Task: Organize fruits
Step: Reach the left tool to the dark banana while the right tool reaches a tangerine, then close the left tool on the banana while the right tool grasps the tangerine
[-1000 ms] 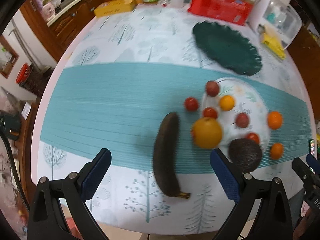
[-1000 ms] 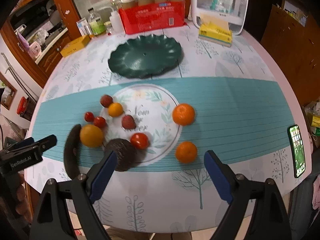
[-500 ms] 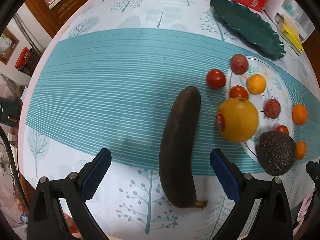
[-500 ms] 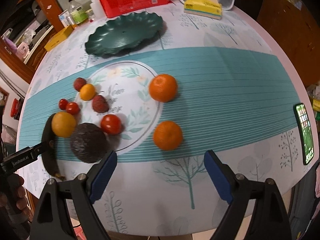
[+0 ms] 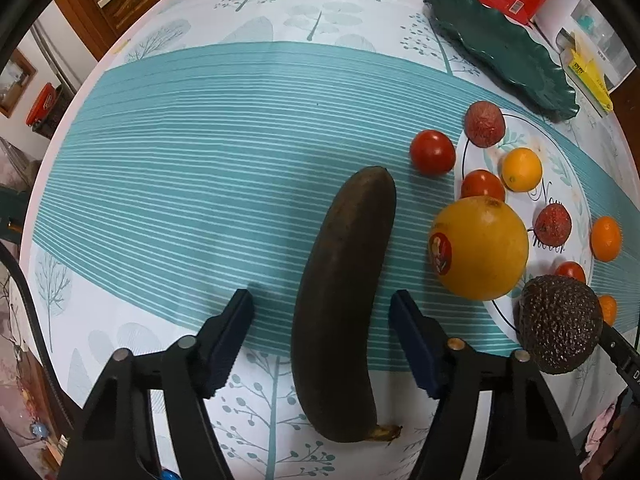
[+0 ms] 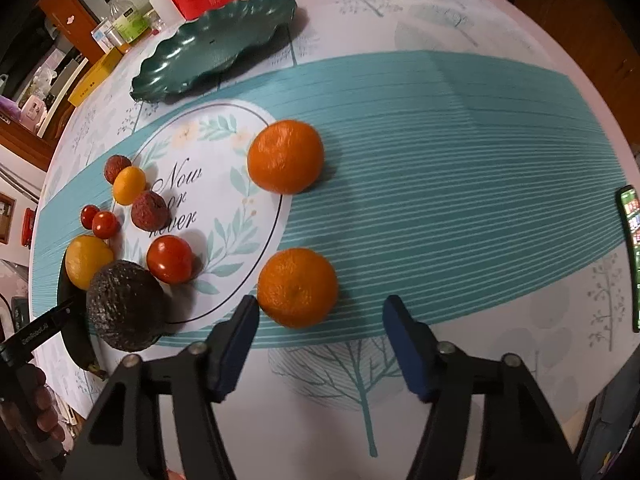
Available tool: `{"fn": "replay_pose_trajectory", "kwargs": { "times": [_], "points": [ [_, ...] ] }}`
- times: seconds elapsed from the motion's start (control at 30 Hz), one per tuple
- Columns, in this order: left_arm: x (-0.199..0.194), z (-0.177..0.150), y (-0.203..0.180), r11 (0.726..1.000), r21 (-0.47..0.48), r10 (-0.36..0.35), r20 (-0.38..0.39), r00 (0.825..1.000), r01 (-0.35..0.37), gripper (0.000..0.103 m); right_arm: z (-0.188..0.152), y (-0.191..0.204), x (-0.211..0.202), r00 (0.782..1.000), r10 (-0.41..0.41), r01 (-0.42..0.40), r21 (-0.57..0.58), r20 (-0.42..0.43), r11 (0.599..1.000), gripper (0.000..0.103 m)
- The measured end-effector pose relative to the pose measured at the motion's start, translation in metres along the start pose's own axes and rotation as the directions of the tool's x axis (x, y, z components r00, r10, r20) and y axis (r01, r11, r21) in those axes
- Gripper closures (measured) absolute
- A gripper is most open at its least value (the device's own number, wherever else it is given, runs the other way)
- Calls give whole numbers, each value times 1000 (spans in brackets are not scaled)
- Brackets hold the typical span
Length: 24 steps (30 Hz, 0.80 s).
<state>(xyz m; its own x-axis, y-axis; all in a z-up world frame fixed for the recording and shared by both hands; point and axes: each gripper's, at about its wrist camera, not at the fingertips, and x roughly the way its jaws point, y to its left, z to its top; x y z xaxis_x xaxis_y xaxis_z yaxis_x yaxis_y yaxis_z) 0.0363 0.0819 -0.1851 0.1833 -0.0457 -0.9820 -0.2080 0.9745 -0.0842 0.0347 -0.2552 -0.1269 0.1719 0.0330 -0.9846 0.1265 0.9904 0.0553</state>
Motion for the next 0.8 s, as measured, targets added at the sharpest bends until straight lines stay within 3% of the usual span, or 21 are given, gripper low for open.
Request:
{"fn": "replay_pose_trajectory", "kwargs": {
  "times": [0.13,0.23,0.27,0.57,0.8],
  "points": [
    [-1,2,-2,1000,-6,8,7,1000,-8,43,1,2,2,1000,0,0,-18,10,1000,46],
    [-7,2,-8,1000,0,5,13,1000,-5,59,2,5,2,1000,17,-17,-28,15,999,54],
    [-6,6,-15,1000,8,5,15,1000,-5,70,1,6,2,1000,25,-24,-32,16,999,59],
    [-9,5,-28,999,28,32,-3,999,-32,73,3,18,-3,999,10,-6,-93,42,996,64],
    [-55,17,-31,999,42,-9,48,999,7,73,27,27,-45,989,62,-46,-121,131,992,64]
  ]
}}
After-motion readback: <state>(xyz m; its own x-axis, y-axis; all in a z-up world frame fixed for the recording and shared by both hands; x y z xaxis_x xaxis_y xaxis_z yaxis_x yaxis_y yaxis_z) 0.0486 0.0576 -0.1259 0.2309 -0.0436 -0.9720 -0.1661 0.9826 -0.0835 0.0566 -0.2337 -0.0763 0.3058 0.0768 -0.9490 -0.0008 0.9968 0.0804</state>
